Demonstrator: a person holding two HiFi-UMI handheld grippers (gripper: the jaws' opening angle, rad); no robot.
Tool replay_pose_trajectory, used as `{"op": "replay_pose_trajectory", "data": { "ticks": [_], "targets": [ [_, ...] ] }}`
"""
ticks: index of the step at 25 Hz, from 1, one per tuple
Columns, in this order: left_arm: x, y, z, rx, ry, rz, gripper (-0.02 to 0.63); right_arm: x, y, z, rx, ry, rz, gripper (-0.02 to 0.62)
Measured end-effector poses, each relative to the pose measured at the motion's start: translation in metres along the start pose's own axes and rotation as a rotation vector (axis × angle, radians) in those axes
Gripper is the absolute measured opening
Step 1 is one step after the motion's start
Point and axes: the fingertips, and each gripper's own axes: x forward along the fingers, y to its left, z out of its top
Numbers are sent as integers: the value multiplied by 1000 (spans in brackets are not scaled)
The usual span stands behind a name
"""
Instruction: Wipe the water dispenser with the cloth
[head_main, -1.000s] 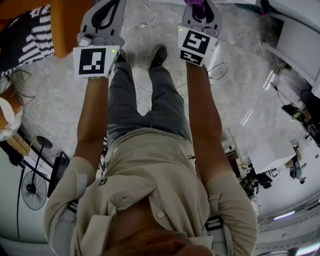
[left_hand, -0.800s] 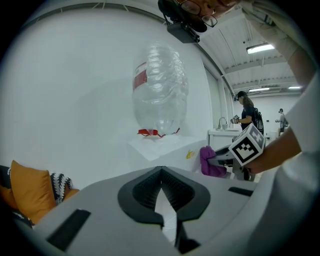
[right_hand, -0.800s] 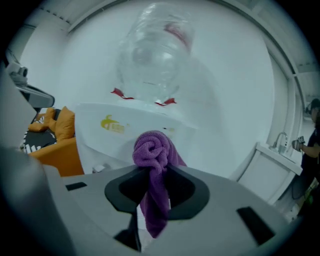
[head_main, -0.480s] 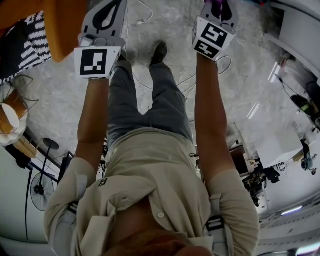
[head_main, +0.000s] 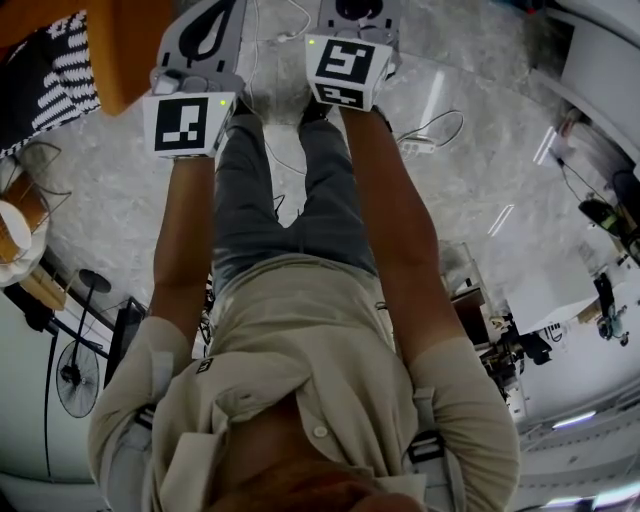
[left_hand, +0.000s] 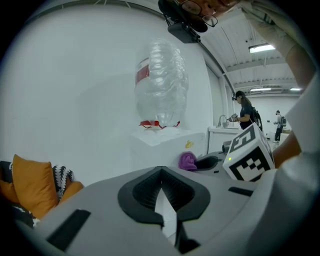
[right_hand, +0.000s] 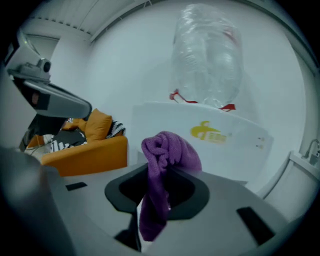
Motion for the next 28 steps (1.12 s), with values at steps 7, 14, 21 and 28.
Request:
{"op": "replay_pose_trajectory", "data": {
  "ticks": [7, 14, 21, 28],
  "targets": [
    [-9, 23, -16, -36, -60, 41, 15, 23, 59, -18, -38, 20, 107, 103],
    [5, 30, -38, -38, -73, 45, 15, 28, 39, -61, -56, 39, 105, 100],
    [27, 15, -67, -15, 2, -2, 17, 23, -26, -112, -9, 86, -48, 101],
    [38, 10, -78, -24, -3, -20, 17, 32, -82, -141, 116, 131, -172, 103]
  ]
}}
